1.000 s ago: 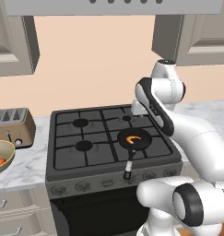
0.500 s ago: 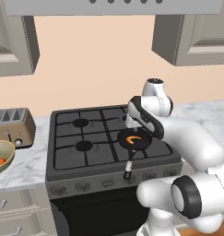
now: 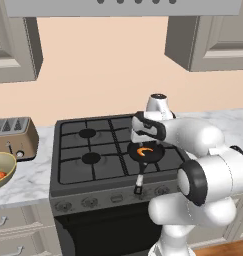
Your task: Place the shrimp on the plate and place the carrot on the same plate.
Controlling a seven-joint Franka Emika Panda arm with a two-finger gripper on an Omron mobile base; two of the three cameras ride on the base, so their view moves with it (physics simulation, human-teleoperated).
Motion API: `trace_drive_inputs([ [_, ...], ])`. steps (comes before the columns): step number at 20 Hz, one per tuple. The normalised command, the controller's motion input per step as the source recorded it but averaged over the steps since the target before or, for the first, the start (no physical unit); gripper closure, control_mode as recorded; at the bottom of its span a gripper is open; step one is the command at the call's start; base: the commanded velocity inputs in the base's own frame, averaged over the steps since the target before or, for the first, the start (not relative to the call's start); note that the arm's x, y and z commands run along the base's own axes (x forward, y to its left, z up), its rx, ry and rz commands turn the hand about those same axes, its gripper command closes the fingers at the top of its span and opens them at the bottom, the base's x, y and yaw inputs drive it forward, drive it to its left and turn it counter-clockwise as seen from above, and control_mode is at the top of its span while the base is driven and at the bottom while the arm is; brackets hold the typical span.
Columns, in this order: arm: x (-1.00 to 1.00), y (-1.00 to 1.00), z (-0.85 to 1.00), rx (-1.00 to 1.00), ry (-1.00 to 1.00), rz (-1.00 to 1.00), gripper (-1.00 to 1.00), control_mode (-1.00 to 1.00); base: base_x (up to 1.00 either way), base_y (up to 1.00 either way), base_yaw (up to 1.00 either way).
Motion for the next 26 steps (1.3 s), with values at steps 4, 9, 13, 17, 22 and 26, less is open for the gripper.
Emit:
trace_drive_inputs([
  [4,0.24,0.00,-0.23,0.00,0.13,0.00,-1.00,-1.00,0.00,0.00,0.00],
  [9,0.21,0.03,-0.30,0.00,0.12,0.06,-1.00,-1.00,0.00,0.00,0.00],
  [13,0.11,0.00,-0.21,0.00,0.05,0.12,-1.00,-1.00,0.00,0.00,0.00],
  [17,0.02,0.21,-0.18,0.00,0.05,0.04,-1.00,-1.00,0.00,0.00,0.00],
  [22,0.00,0.13,-0.13,0.00,0.02,0.00,-1.00,-1.00,0.00,0.00,0.00],
  [26,0.08,0.00,-0.29,0.00,0.01,-0.02,-1.00,-1.00,0.00,0.00,0.00],
])
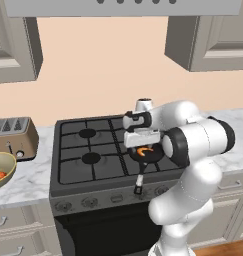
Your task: Place the shrimp on the plate and place the carrot on the same plate.
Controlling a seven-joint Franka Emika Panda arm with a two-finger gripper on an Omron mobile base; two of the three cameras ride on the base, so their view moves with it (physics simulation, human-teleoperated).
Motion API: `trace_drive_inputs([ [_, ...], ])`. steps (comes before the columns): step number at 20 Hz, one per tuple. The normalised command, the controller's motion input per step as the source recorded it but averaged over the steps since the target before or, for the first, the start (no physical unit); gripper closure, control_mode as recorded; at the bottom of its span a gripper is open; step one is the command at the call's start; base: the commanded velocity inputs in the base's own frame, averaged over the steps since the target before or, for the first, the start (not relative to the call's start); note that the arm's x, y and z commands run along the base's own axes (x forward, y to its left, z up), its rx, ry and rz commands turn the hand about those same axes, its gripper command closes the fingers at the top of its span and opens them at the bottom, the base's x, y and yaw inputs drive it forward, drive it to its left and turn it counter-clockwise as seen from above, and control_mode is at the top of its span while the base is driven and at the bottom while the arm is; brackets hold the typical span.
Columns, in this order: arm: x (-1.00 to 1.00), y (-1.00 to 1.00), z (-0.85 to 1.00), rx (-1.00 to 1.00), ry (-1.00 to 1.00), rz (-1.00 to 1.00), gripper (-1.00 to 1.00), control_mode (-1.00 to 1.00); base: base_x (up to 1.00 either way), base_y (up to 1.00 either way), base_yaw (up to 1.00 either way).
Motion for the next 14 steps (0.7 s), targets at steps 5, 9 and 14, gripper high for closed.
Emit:
trace_drive_inputs([
  [5,0.04,0.00,-0.33,0.00,0.02,-0.01,-1.00,-1.00,0.00,0.00,0.00],
  [9,0.00,-0.07,-0.20,0.03,0.05,0.00,-1.00,-1.00,0.00,0.00,0.00],
  [14,0.00,0.00,-0.08,0.03,0.02,0.00,-1.00,-1.00,0.00,0.00,0.00],
])
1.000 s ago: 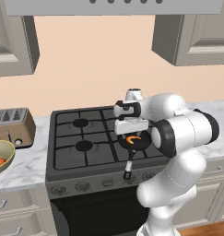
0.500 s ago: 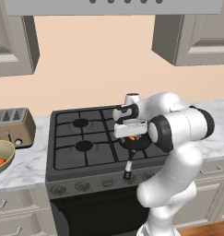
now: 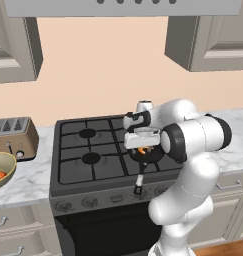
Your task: Place the shrimp on the plate and place the carrot on the same plate.
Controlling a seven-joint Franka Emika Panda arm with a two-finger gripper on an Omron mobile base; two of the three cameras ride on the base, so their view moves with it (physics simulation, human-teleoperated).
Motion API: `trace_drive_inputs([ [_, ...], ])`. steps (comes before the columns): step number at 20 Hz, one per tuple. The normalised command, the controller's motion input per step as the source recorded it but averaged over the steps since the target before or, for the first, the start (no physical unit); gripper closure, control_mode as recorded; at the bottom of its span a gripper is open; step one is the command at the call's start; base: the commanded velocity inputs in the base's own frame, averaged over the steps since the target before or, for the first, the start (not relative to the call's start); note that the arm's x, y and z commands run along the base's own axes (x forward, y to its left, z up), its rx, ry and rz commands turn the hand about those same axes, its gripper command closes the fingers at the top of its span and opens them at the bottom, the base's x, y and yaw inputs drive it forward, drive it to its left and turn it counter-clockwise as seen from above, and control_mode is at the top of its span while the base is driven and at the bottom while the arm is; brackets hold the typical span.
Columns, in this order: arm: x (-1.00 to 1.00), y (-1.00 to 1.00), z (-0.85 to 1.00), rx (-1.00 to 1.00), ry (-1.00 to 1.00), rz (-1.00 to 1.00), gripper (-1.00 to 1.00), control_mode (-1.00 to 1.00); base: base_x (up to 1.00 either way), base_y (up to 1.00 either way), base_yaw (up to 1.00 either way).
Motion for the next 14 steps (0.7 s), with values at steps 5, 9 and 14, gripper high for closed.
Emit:
trace_drive_inputs([
  [5,0.00,0.00,-0.02,0.01,0.01,0.00,1.00,-1.00,0.00,0.00,0.00],
  [9,0.00,0.00,0.00,0.00,0.00,0.00,1.00,-1.00,0.00,0.00,0.00],
  [14,0.00,0.00,0.00,0.00,0.00,0.00,1.00,-1.00,0.00,0.00,0.00],
])
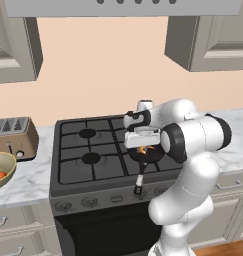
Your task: Place the shrimp on the plate and place the carrot on the same plate.
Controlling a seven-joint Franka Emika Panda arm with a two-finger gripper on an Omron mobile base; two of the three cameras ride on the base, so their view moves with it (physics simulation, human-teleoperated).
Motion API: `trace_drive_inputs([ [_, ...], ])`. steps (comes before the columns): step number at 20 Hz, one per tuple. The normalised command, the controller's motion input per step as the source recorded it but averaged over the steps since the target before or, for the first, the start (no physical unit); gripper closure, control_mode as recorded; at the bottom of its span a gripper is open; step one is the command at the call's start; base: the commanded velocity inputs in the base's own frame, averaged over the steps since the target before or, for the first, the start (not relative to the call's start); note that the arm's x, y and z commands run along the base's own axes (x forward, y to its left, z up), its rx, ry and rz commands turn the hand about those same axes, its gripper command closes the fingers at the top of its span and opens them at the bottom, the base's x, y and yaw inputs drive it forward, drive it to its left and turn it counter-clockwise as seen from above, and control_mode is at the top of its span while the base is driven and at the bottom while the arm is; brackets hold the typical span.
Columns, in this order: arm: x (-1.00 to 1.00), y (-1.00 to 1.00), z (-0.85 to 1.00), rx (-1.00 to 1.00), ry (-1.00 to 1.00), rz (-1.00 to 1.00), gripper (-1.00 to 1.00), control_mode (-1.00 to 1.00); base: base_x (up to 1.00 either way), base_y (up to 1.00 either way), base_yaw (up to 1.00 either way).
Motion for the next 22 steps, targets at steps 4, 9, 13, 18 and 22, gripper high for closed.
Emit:
trace_drive_inputs([
  [4,-0.06,0.00,0.00,0.00,0.00,0.00,1.00,-1.00,0.00,0.00,0.00],
  [9,-0.34,0.00,0.56,0.00,-0.03,0.00,1.00,-1.00,0.00,0.00,0.00],
  [13,-0.66,0.00,0.84,0.00,-0.18,0.00,1.00,-1.00,0.00,0.00,0.00],
  [18,-0.79,0.00,0.97,0.00,-0.17,0.00,1.00,-1.00,0.00,0.00,0.00],
  [22,-0.84,0.00,0.99,0.00,-0.10,-0.01,1.00,-1.00,0.00,0.00,0.00],
])
